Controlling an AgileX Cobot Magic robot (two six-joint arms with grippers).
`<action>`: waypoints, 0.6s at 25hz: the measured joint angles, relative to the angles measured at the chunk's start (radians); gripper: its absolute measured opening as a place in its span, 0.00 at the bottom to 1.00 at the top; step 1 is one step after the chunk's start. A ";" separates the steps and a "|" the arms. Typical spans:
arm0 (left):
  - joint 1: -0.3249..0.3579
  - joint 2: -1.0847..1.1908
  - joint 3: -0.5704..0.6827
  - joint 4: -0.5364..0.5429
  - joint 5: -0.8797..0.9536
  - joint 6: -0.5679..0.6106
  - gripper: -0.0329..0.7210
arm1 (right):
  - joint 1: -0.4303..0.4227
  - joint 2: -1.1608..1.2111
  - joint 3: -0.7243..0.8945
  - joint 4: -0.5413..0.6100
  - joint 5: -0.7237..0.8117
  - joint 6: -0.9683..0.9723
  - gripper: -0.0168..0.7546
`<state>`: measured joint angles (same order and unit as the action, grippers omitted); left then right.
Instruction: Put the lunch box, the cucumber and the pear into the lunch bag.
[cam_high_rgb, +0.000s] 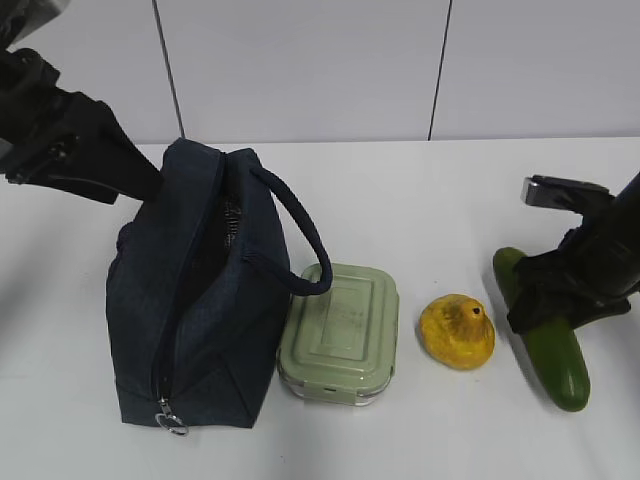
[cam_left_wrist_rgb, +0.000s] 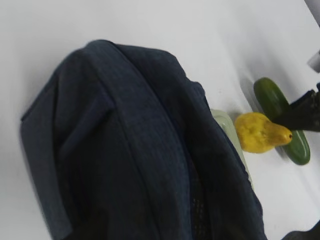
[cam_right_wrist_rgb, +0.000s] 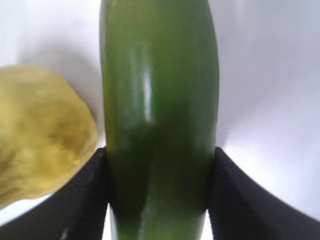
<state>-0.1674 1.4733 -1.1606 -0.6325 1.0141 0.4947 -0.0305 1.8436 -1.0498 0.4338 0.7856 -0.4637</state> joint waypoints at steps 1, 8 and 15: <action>-0.009 0.006 0.000 0.010 0.002 -0.010 0.57 | 0.000 -0.022 -0.004 0.000 -0.003 0.000 0.53; -0.027 0.079 0.000 0.106 0.029 -0.062 0.49 | 0.000 -0.122 -0.072 0.090 0.008 -0.043 0.53; -0.033 0.087 0.000 0.128 0.014 -0.066 0.08 | 0.082 -0.169 -0.204 0.389 0.097 -0.243 0.53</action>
<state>-0.2007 1.5603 -1.1606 -0.5048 1.0283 0.4289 0.0515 1.6741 -1.2540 0.8232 0.8823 -0.7063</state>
